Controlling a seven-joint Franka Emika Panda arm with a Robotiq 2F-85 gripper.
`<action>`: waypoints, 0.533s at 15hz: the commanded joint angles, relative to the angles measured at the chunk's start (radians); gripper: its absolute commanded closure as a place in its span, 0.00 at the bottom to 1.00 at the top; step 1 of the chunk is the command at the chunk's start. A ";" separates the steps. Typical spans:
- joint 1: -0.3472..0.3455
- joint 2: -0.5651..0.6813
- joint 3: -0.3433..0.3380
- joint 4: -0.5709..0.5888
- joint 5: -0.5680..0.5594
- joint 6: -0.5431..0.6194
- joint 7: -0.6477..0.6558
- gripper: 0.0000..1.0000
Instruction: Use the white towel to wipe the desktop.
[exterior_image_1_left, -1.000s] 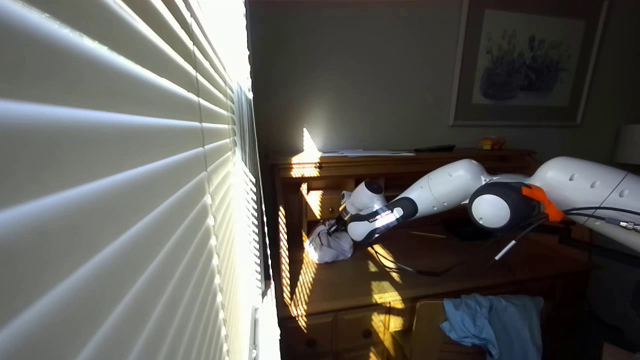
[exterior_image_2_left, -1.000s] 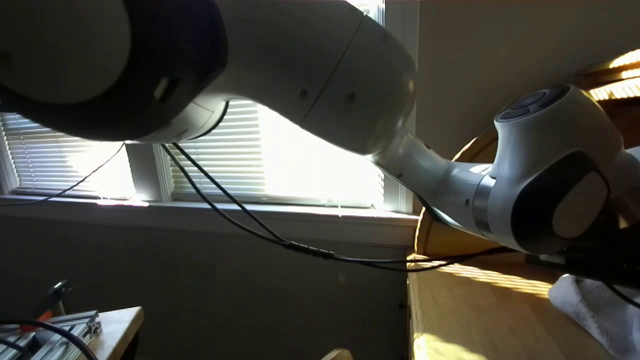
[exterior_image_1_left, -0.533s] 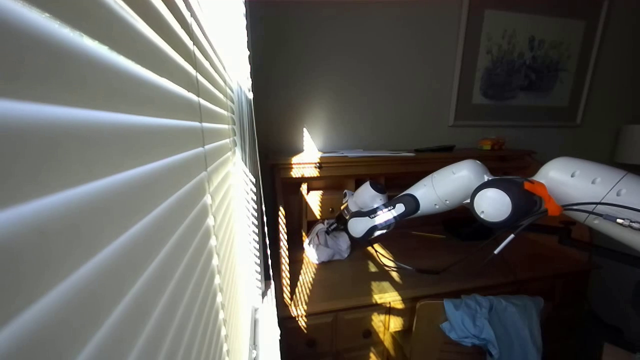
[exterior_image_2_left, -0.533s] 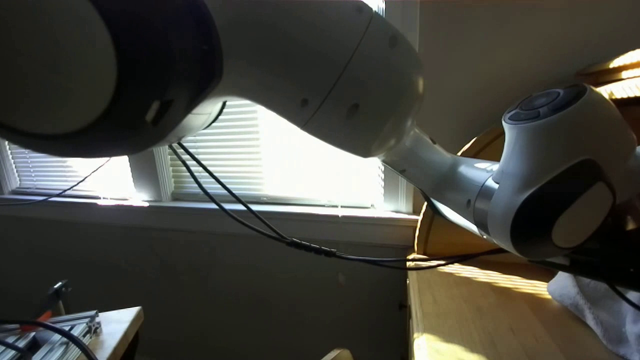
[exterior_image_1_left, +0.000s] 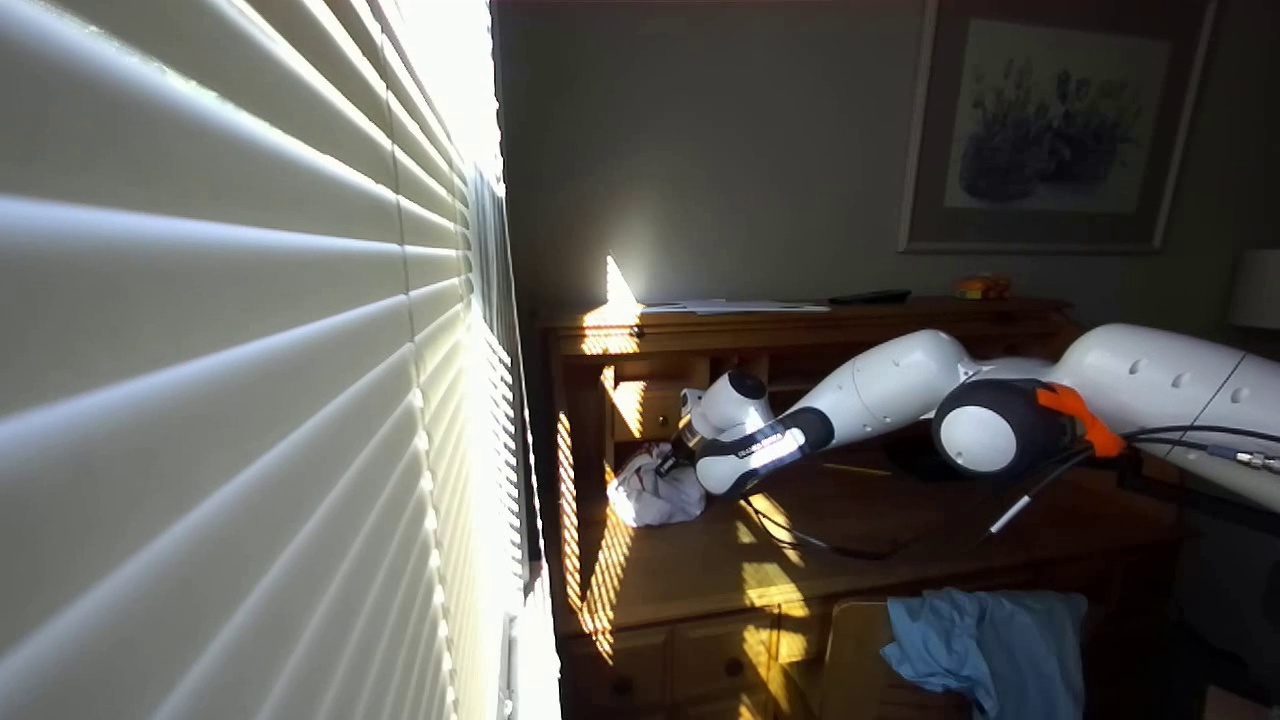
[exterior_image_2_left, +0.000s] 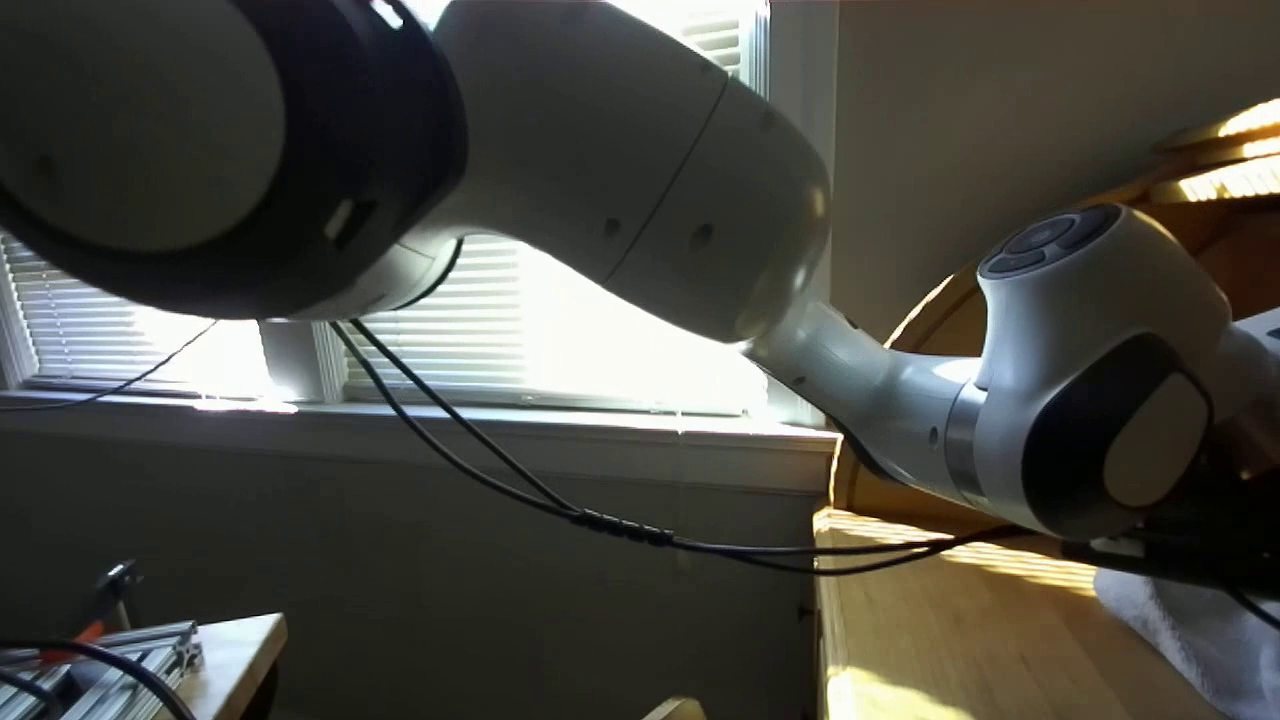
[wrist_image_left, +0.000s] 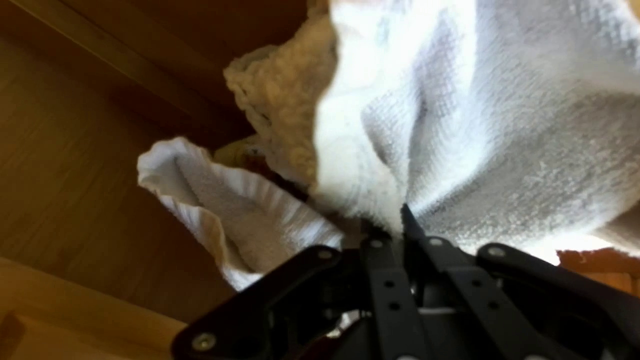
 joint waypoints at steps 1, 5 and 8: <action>0.050 0.123 -0.133 0.177 -0.034 0.001 0.107 0.98; 0.092 0.211 -0.250 0.303 -0.008 0.011 0.149 0.98; 0.096 0.241 -0.243 0.355 -0.002 0.008 0.121 0.98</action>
